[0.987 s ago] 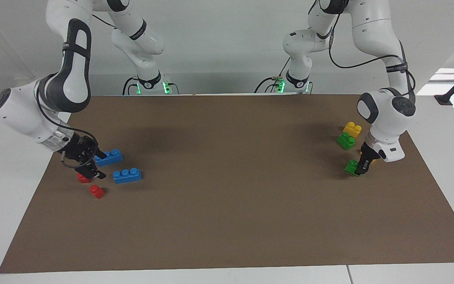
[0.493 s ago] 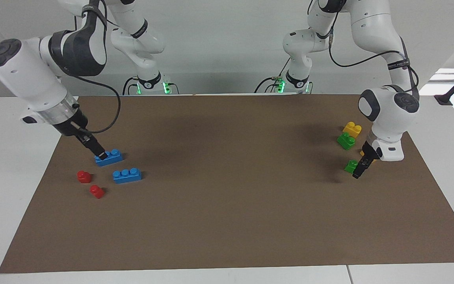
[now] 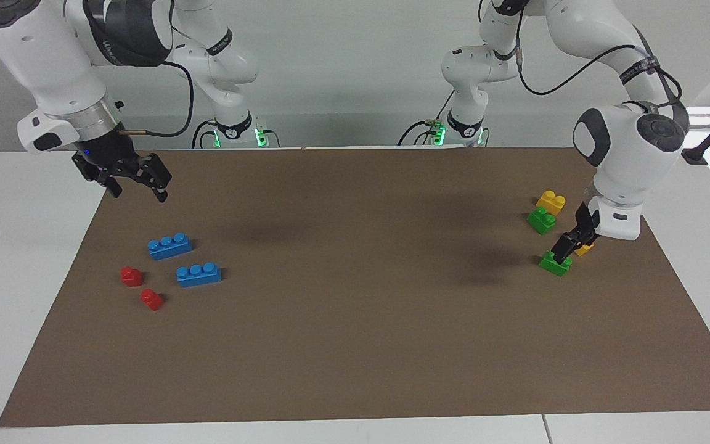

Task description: Remove green block with left arm and hold with right

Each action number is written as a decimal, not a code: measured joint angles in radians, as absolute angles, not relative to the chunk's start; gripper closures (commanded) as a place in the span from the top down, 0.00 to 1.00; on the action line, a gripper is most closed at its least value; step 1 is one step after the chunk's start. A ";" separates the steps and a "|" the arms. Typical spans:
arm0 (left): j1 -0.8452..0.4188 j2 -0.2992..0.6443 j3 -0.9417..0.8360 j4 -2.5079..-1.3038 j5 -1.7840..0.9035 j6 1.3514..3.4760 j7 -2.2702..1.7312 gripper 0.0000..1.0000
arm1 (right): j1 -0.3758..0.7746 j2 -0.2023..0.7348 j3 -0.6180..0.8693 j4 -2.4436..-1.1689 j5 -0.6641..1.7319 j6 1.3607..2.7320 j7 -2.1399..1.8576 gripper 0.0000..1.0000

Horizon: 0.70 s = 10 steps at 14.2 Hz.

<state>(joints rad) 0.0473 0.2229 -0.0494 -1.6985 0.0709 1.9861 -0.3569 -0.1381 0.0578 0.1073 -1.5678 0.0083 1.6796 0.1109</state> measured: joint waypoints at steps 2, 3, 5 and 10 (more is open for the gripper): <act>0.045 0.207 -0.055 -1.658 0.071 1.921 -0.275 1.00 | -0.137 0.057 0.107 -1.568 0.007 1.672 0.098 1.00; 0.044 0.197 -0.063 -1.639 0.071 1.887 -0.253 1.00 | -0.137 0.056 0.107 -1.568 0.007 1.672 0.096 1.00; 0.043 0.170 -0.085 -1.609 0.071 1.812 -0.239 1.00 | -0.137 0.054 0.107 -1.568 0.007 1.671 0.096 1.00; 0.042 0.051 -0.105 -1.593 0.071 1.652 -0.098 1.00 | -0.137 0.046 0.107 -1.568 0.007 1.662 0.096 1.00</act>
